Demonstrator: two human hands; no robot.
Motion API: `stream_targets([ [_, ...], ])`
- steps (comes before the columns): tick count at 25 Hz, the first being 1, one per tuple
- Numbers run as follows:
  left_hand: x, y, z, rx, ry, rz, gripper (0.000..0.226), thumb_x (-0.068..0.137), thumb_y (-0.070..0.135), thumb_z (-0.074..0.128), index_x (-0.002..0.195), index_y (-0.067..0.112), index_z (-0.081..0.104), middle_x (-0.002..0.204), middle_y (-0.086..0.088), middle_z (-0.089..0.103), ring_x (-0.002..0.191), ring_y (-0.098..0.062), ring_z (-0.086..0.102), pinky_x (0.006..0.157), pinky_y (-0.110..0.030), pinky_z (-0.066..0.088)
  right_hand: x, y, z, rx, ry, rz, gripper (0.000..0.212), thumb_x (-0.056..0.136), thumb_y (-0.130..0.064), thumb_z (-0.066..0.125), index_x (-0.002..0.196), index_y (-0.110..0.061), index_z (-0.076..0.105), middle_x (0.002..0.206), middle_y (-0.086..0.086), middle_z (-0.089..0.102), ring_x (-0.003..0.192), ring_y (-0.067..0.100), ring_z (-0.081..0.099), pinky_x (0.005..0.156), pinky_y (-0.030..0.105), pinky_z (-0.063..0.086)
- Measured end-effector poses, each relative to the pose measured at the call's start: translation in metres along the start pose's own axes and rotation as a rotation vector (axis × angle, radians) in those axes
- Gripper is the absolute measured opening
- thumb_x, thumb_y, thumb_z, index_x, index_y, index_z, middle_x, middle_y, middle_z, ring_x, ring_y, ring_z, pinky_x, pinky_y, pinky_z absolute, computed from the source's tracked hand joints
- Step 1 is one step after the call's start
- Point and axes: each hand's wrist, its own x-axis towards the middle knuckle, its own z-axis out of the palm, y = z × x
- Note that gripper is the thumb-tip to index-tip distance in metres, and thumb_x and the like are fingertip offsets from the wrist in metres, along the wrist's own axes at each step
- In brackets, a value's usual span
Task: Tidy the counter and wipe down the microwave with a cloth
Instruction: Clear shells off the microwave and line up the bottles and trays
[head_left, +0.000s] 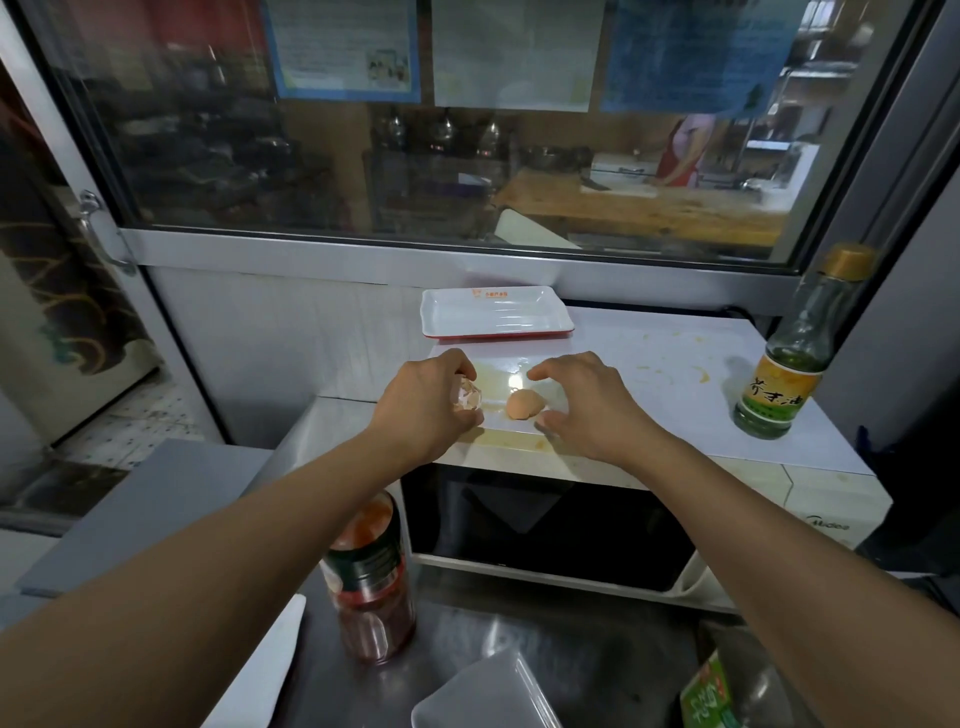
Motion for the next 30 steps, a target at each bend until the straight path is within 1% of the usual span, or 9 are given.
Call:
stream_targets([
  [3, 0.0, -0.005, 0.0, -0.004, 0.004, 0.002, 0.042, 0.079, 0.03, 0.073, 0.115, 0.019, 0.054, 0.112, -0.002, 0.064, 0.094, -0.019, 0.057, 0.074, -0.029, 0.048, 0.011, -0.007, 0.005, -0.12, -0.04, -0.044, 0.047, 0.081, -0.022, 0.065, 0.127, -0.025, 0.054, 0.128, -0.002, 0.058, 0.122, 0.021, 0.043, 0.096, 0.033, 0.029],
  [9, 0.0, -0.012, -0.001, -0.022, 0.001, 0.006, 0.042, 0.079, 0.03, 0.072, 0.116, 0.019, 0.054, 0.112, -0.003, 0.064, 0.094, -0.021, 0.059, 0.073, -0.027, 0.048, 0.018, -0.012, 0.007, -0.135, -0.095, -0.067, 0.043, 0.087, -0.014, 0.058, 0.128, -0.028, 0.054, 0.125, -0.003, 0.058, 0.118, 0.021, 0.041, 0.087, 0.032, 0.022],
  [15, -0.001, -0.012, -0.002, -0.028, 0.0, 0.017, 0.042, 0.079, 0.03, 0.072, 0.116, 0.019, 0.054, 0.112, -0.003, 0.064, 0.095, -0.02, 0.059, 0.077, -0.031, 0.051, 0.018, -0.014, 0.002, -0.119, -0.188, -0.065, 0.048, 0.088, -0.003, 0.052, 0.131, -0.027, 0.052, 0.128, 0.001, 0.051, 0.12, 0.023, 0.037, 0.09, 0.032, 0.023],
  [17, 0.0, -0.011, -0.002, -0.025, -0.003, 0.021, 0.043, 0.079, 0.03, 0.073, 0.116, 0.019, 0.054, 0.113, -0.003, 0.064, 0.096, -0.02, 0.059, 0.077, -0.03, 0.051, 0.017, -0.015, 0.002, -0.117, -0.223, -0.061, 0.047, 0.09, -0.004, 0.049, 0.129, -0.029, 0.053, 0.126, 0.002, 0.047, 0.118, 0.023, 0.036, 0.087, 0.03, 0.023],
  [20, 0.002, -0.009, -0.002, -0.025, -0.004, 0.028, 0.043, 0.079, 0.031, 0.072, 0.116, 0.019, 0.054, 0.113, -0.002, 0.064, 0.096, -0.02, 0.059, 0.078, -0.029, 0.052, 0.014, -0.016, -0.005, -0.064, -0.207, -0.021, 0.037, 0.09, -0.012, 0.051, 0.123, -0.029, 0.056, 0.121, 0.002, 0.042, 0.11, 0.023, 0.039, 0.085, 0.03, 0.031],
  [22, 0.003, -0.006, 0.0, -0.03, -0.013, 0.032, 0.043, 0.079, 0.031, 0.072, 0.116, 0.019, 0.054, 0.113, -0.002, 0.064, 0.096, -0.02, 0.059, 0.079, -0.03, 0.053, 0.011, -0.016, -0.012, -0.021, -0.166, -0.006, 0.031, 0.09, -0.016, 0.053, 0.119, -0.024, 0.056, 0.12, 0.003, 0.044, 0.108, 0.024, 0.044, 0.093, 0.035, 0.04],
  [24, 0.004, -0.002, 0.002, -0.039, -0.025, 0.041, 0.042, 0.079, 0.031, 0.073, 0.115, 0.02, 0.054, 0.112, -0.002, 0.064, 0.095, -0.02, 0.059, 0.078, -0.031, 0.052, 0.006, -0.012, -0.021, 0.026, -0.088, -0.017, 0.025, 0.09, -0.015, 0.052, 0.115, -0.018, 0.056, 0.118, 0.005, 0.048, 0.105, 0.024, 0.049, 0.095, 0.037, 0.041],
  [28, 0.005, 0.009, 0.006, -0.06, -0.049, 0.067, 0.039, 0.079, 0.03, 0.072, 0.113, 0.02, 0.054, 0.11, -0.001, 0.064, 0.095, -0.02, 0.057, 0.078, -0.032, 0.05, -0.008, 0.003, -0.038, 0.158, 0.103, 0.017, 0.026, 0.086, -0.01, 0.06, 0.112, -0.014, 0.056, 0.099, -0.003, 0.057, 0.095, 0.013, 0.053, 0.071, 0.013, 0.036],
  [30, 0.006, 0.014, 0.009, -0.068, -0.057, 0.079, 0.04, 0.079, 0.03, 0.072, 0.113, 0.02, 0.054, 0.11, -0.001, 0.063, 0.097, -0.02, 0.058, 0.081, -0.035, 0.052, -0.015, 0.012, -0.043, 0.198, 0.157, 0.077, 0.027, 0.086, -0.01, 0.063, 0.111, -0.014, 0.056, 0.096, -0.003, 0.059, 0.087, 0.01, 0.052, 0.063, 0.004, 0.037],
])
